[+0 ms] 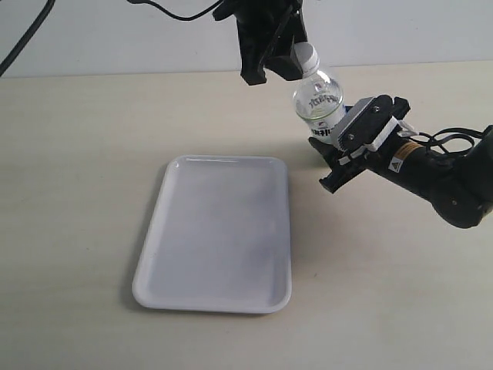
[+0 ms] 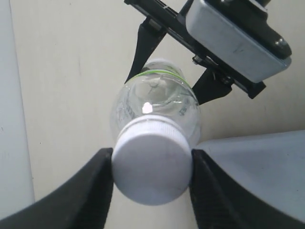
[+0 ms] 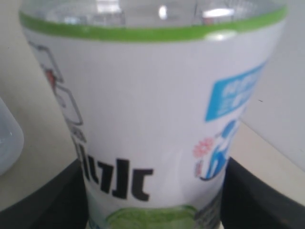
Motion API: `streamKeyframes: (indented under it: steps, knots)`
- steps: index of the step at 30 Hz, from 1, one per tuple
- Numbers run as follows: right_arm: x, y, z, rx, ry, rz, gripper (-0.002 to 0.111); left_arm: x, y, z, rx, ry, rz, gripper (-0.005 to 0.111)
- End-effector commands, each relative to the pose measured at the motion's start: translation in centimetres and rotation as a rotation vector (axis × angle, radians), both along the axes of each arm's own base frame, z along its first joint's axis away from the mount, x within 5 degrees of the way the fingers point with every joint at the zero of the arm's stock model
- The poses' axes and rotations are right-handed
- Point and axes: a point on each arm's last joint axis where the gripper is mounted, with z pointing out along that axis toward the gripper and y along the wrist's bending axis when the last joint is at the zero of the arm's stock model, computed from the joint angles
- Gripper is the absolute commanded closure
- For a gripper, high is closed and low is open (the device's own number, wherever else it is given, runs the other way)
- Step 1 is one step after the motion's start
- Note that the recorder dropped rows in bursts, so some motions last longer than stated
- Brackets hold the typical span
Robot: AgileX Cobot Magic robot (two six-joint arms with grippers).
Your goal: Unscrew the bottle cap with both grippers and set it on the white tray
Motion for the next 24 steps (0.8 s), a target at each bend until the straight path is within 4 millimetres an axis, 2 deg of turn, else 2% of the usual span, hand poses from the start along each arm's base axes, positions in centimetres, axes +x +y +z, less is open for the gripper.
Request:
streamKeyframes:
  steps: [1, 3, 4, 9, 19, 21, 24]
  knots:
    - [0.02, -0.08, -0.15, -0.006, 0.021, -0.004, 0.108, -0.20, 0.01, 0.41, -0.009, 0.006, 0.004, 0.089]
    - [0.02, -0.08, -0.15, -0.006, 0.021, -0.004, 0.108, -0.24, 0.01, 0.40, -0.010, 0.013, 0.007, 0.103]
    - [0.02, -0.08, -0.15, -0.006, 0.021, -0.004, 0.108, -0.25, 0.00, 0.40, -0.015, 0.025, 0.024, 0.106]
    - [0.02, -0.08, -0.15, -0.006, 0.021, -0.004, 0.108, -0.26, -0.01, 0.41, -0.046, 0.098, 0.136, 0.107]
    - [0.02, -0.08, -0.15, -0.006, 0.021, -0.004, 0.108, -0.39, 0.01, 0.36, -0.217, 0.561, 0.842, 0.107]
    - [0.02, -0.08, -0.15, -0.006, 0.021, -0.004, 0.108, -0.37, 0.00, 0.38, -0.241, 0.611, 0.925, 0.107]
    - [0.02, -0.08, -0.15, -0.006, 0.021, -0.004, 0.108, -0.42, 0.00, 0.74, -0.263, 0.625, 0.945, 0.107]
